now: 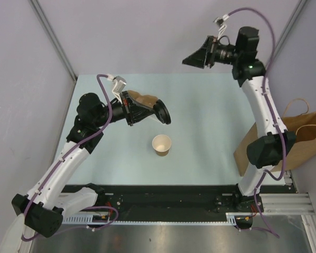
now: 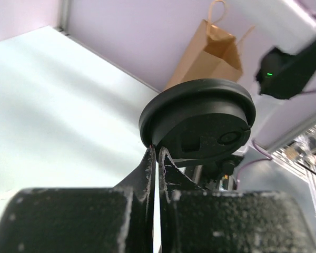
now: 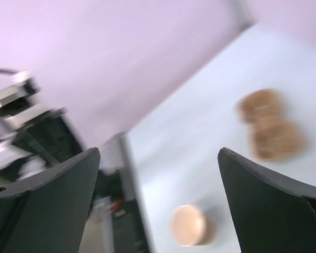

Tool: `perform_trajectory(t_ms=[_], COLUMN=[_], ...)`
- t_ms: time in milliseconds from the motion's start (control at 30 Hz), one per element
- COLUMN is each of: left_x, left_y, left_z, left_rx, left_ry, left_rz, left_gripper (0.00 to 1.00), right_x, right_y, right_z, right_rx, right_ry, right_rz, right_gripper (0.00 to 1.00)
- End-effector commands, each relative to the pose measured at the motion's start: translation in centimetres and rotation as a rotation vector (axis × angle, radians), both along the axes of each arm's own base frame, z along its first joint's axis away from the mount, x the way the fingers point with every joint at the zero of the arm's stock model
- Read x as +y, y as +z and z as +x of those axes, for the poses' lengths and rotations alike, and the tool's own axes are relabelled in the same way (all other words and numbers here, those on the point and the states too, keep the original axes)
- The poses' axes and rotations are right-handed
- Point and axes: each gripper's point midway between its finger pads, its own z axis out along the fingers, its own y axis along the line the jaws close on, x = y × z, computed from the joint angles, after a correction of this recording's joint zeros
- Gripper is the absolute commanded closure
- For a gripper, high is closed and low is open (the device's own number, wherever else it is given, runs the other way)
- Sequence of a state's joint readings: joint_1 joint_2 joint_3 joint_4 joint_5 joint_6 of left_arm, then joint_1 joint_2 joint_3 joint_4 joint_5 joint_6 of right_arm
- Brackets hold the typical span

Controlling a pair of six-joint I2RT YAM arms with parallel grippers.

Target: Pack the takeout coffee

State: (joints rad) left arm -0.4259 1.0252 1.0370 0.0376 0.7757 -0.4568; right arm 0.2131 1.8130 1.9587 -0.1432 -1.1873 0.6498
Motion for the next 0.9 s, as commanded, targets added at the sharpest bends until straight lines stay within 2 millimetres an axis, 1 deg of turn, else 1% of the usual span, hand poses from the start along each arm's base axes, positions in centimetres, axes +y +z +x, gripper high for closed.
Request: perform_trajectory(t_ms=[0,33,67,100,133,167,200,233,267,300,333,367,400,433,467,500,533,567,600,667,700,767,800,867], left_x=[1.2,1.5,1.7,2.3,2.6,2.9,3.2,3.7,3.9,4.1,4.4,4.6,4.8,4.8,4.9,5.1,5.1,5.1,5.1,5.2,5.2,5.2,5.3,5.2], left_y=[1.8,1.5,1.1,0.3,0.2,-0.2,-0.9,-1.4,-1.7,-2.4,-2.8,-3.2,-3.8,-3.9,-4.6,-5.2,-5.1,-5.7,-6.0,-6.1,-6.2,-6.4,-6.6,-6.9], left_z=[1.3,1.5,2.0,2.8,3.1,3.5,3.7,4.4,4.6,4.7,5.2,5.3,5.5,5.6,6.1,6.1,6.3,6.6,6.6,6.9,6.9,7.0,7.1,7.0], left_rx=[-0.044,-0.022,-0.017,0.012,0.018,0.026,0.048,0.057,0.065,0.082,0.092,0.102,0.118,0.122,0.132,0.15,0.155,0.17,0.181,0.184,0.188,0.193,0.199,0.203], left_ry=[0.105,0.124,0.147,0.203,0.225,0.249,0.268,0.316,0.332,0.342,0.377,0.39,0.401,0.406,0.423,0.432,0.437,0.44,0.438,0.449,0.455,0.46,0.47,0.475], left_rz=[0.015,0.031,0.05,0.075,0.083,0.096,0.115,0.129,0.138,0.153,0.167,0.177,0.193,0.2,0.223,0.245,0.253,0.274,0.284,0.291,0.297,0.306,0.314,0.325], left_gripper=[1.0,1.0,1.0,1.0,1.0,1.0,1.0,1.0,1.0,1.0,1.0,1.0,1.0,1.0,1.0,1.0,1.0,1.0,1.0,1.0,1.0,1.0,1.0,1.0], right_x=[-4.6,-5.6,-6.0,-6.5,-7.4,-7.8,-8.0,-8.4,-8.4,-8.4,-7.1,-6.3,-5.1,-4.8,-2.6,-1.6,-1.1,-0.7,-0.3,0.6,1.4,2.2,2.7,3.5], right_y=[-0.6,0.3,-0.8,-1.1,1.1,-1.2,-0.8,1.8,1.3,-0.4,-0.7,-2.1,-3.5,-4.1,-6.0,-6.2,-6.5,-6.8,-6.8,-6.5,-6.9,-6.6,-6.5,-6.7], right_z=[0.7,0.3,0.3,0.0,-0.9,-1.2,-1.6,-3.8,-4.3,-4.6,-5.9,-5.8,-6.2,-7.3,-8.0,-9.0,-9.9,-10.3,-10.6,-10.3,-10.4,-10.6,-11.2,-11.4], right_rx=[-0.315,-0.397,-0.415,-0.444,-0.552,-0.531,-0.567,-0.676,-0.703,-0.694,-0.707,-0.731,-0.709,-0.661,-0.617,-0.578,-0.541,-0.517,-0.465,-0.445,-0.417,-0.377,-0.365,-0.331], right_ry=[-0.347,-0.39,-0.401,-0.416,-0.467,-0.465,-0.483,-0.502,-0.501,-0.492,-0.453,-0.416,-0.37,-0.334,-0.244,-0.183,-0.141,-0.122,-0.13,-0.139,-0.102,-0.078,-0.03,0.009], right_rz=[-0.368,-0.408,-0.45,-0.473,-0.466,-0.481,-0.465,-0.424,-0.415,-0.424,-0.435,-0.512,-0.573,-0.645,-0.667,-0.643,-0.63,-0.61,-0.58,-0.55,-0.537,-0.513,-0.482,-0.448], right_gripper=[0.0,0.0,0.0,0.0,0.0,0.0,0.0,0.0,0.0,0.0,0.0,0.02,0.05,0.01,0.0,0.0,0.0,0.0,0.0,0.0,0.0,0.0,0.0,0.0])
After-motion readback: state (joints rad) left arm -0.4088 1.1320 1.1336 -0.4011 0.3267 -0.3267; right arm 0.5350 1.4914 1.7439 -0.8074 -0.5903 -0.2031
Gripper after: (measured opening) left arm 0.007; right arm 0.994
